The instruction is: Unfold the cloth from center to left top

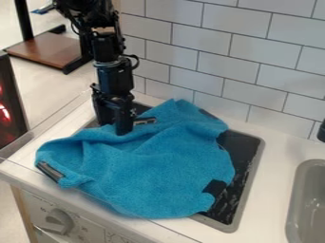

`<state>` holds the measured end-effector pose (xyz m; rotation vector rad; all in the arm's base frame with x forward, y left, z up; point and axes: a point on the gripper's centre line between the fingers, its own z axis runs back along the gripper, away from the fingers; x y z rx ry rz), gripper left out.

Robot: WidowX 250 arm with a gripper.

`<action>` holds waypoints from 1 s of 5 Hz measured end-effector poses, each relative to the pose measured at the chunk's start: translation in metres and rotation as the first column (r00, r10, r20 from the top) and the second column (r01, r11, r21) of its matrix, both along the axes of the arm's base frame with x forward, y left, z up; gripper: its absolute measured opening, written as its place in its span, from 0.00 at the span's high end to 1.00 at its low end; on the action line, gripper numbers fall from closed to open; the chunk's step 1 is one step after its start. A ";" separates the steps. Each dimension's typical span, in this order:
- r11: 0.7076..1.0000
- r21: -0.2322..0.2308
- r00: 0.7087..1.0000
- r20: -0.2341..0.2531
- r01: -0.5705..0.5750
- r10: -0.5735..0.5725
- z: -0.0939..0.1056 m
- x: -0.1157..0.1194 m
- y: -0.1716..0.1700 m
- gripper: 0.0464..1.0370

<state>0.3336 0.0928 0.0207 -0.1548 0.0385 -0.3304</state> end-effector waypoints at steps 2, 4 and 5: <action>1.000 -0.004 1.000 0.003 -0.008 0.008 0.000 0.000 0.000 0.85; 1.000 0.009 1.000 0.008 -0.029 0.028 0.000 0.001 0.002 1.00; 0.999 0.008 0.999 0.022 -0.033 0.033 0.005 0.003 0.002 1.00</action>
